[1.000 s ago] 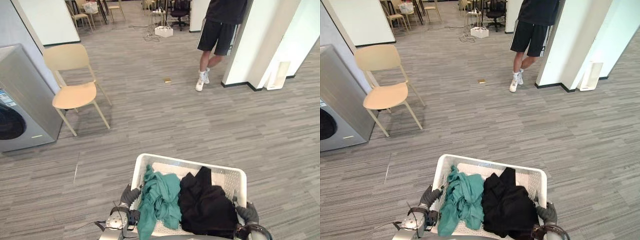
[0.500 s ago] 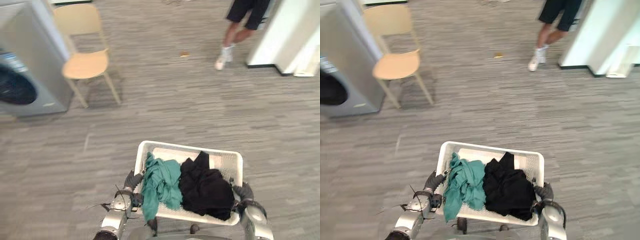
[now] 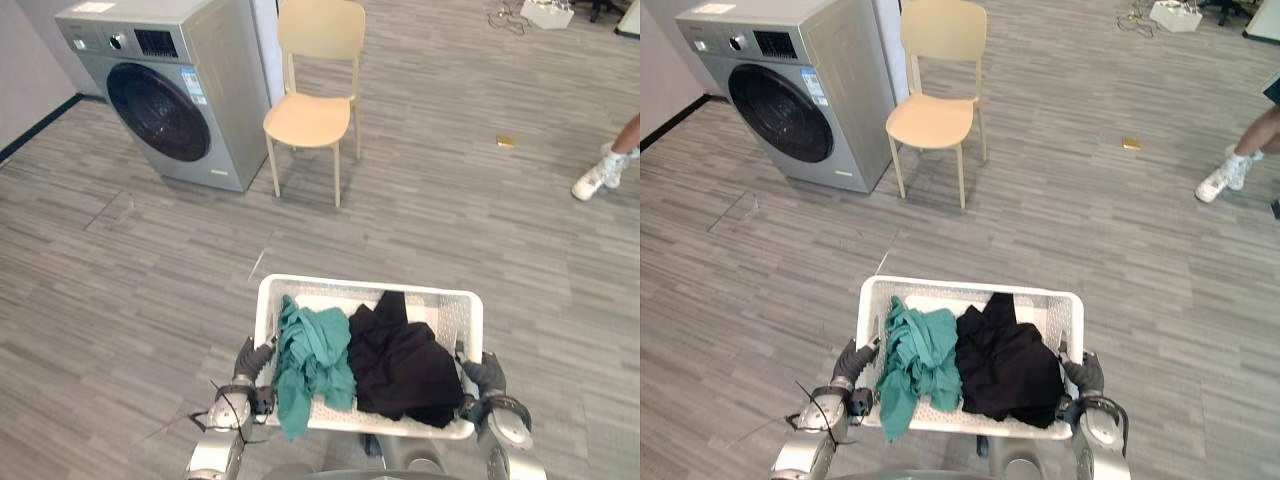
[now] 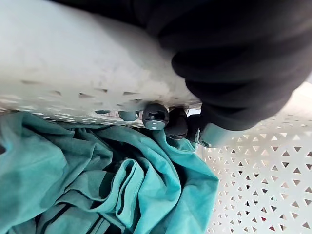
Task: Pick up the laundry basket with both hands and put the clothes into the washing machine.
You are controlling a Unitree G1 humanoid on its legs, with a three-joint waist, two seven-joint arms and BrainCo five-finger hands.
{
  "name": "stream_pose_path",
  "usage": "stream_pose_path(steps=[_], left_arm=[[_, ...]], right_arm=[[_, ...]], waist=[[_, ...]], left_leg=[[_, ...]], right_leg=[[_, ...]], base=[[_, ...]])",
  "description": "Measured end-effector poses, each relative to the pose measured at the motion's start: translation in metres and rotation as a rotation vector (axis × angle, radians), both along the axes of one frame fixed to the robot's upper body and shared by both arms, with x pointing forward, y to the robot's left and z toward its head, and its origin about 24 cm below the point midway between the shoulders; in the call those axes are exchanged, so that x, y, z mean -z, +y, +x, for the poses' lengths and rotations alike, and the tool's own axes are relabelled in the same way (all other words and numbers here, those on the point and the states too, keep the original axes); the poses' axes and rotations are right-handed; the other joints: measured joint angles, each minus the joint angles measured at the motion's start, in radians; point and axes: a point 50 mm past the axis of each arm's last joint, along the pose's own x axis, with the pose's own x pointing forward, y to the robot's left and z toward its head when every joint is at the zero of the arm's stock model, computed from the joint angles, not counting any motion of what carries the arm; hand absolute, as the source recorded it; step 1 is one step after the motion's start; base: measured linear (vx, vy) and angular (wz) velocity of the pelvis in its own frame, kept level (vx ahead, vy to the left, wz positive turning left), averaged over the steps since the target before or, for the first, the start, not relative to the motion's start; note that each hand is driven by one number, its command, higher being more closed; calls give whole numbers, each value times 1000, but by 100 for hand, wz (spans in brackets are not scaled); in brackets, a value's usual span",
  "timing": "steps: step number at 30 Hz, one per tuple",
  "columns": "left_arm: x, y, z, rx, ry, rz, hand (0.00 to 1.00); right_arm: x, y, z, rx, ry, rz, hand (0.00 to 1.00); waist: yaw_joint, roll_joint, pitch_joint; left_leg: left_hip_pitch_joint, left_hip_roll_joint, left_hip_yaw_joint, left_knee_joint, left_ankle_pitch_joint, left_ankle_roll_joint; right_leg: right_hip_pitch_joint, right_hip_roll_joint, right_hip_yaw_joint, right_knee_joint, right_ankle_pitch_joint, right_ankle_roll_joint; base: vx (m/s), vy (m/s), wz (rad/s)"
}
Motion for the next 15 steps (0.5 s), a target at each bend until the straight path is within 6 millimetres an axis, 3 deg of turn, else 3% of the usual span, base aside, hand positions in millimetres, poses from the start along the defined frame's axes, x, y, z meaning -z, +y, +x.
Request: stream_pose_path(steps=[1, 2, 3, 4, 5, 6, 7, 8, 9, 10, 11, 12, 13, 14, 15], left_arm=[[0, -1, -3, -7, 1, -7, 100], [0, -2, -3, -8, 0, -14, 100], [-2, -3, -5, -3, -8, -22, 100], [-2, -2, -7, -3, -10, -26, 100], [-3, 0, -8, -13, -14, -26, 100], [-4, 1, -7, -19, -20, -27, 100], [-8, 3, -5, -23, -38, -27, 100], [-9, 3, -5, -31, -49, -31, 100], [-9, 3, -5, -36, -49, -37, 100], [-8, 2, -5, -40, -48, -43, 100], [-7, 0, -9, -52, -41, -50, 100], [-6, -1, -10, -55, -41, -53, 100], [-5, -1, -12, -54, -36, -52, 100], [-1, -2, -14, -53, -15, -48, 100], [1, -3, -17, -53, 2, -46, 100]], right_arm=[[-2, -2, -5, 1, -1, -10, 100], [-4, -3, -7, 0, -5, -17, 100], [-7, -4, -7, 2, -20, -17, 100], [-6, -3, -9, 0, -17, -16, 100], [-7, -2, -7, -9, -22, -17, 100], [-9, -1, -5, -14, -31, -17, 100], [-12, 0, 1, -21, -52, -17, 100], [-15, 0, 7, -28, -68, -20, 100], [-16, 0, 9, -32, -67, -22, 100], [-16, -1, 9, -33, -67, -25, 100], [-17, -4, 10, -39, -69, -35, 100], [-17, -4, 10, -43, -67, -39, 100], [-13, -5, 13, -50, -54, -38, 100], [-6, -6, 14, -49, -24, -30, 100], [-2, -6, 10, -45, -4, -24, 100]], waist=[[4, 6, 3], [9, 13, 7], [20, 19, 11], [21, 21, 13], [36, 16, 14], [48, 13, 13], [76, 5, 12], [87, 2, 15], [91, 3, 14], [97, 6, 13], [103, 12, 8], [103, 14, 4], [103, 15, -15], [101, 1, -25], [102, -21, -38]], left_leg=[[-68, 1, 31, 218, 71, -121], [-115, 11, 52, 347, 148, -213], [-213, 50, 109, 595, 231, -230], [-266, 82, 148, 732, 227, -211], [-334, 118, 196, 818, 198, -163], [-366, 138, 227, 815, 186, -144], [-429, 181, 291, 734, 163, -113], [-484, 222, 345, 521, 153, -103], [-489, 226, 356, 386, 154, -102], [-483, 226, 365, 260, 160, -103], [-456, 214, 353, -76, 199, -142], [-449, 204, 328, -169, 214, -165], [-464, 205, 299, -246, 225, -184], [-456, 184, 313, -234, 275, -177], [-448, 152, 325, -219, 320, -168]], right_leg=[[52, 12, -9, 3, -33, -18], [91, 23, -9, -10, -40, -26], [186, 42, -5, -54, -59, -39], [257, 55, 1, -92, -67, -45], [341, 56, 20, -139, -76, -51], [373, 52, 37, -162, -79, -49], [427, 33, 69, -210, -99, -35], [475, 10, 84, -248, -120, -19], [492, -1, 85, -255, -130, -8], [506, -14, 87, -255, -140, 0], [545, -45, 98, -254, -176, 24], [553, -54, 105, -254, -198, 37], [571, -74, 111, -250, -257, 72], [612, -119, 116, -238, -300, 119], [627, -154, 126, -213, -317, 142]], base=[[526, -109, 16], [764, -117, 8], [618, -67, 2], [705, -57, -4], [441, -25, -16], [503, 0, -41], [551, 46, -55], [539, 77, -46], [448, 96, -23], [374, 140, -14], [477, 201, -15], [563, 276, -26], [603, 354, -22], [536, 344, -26], [648, 389, -23]])
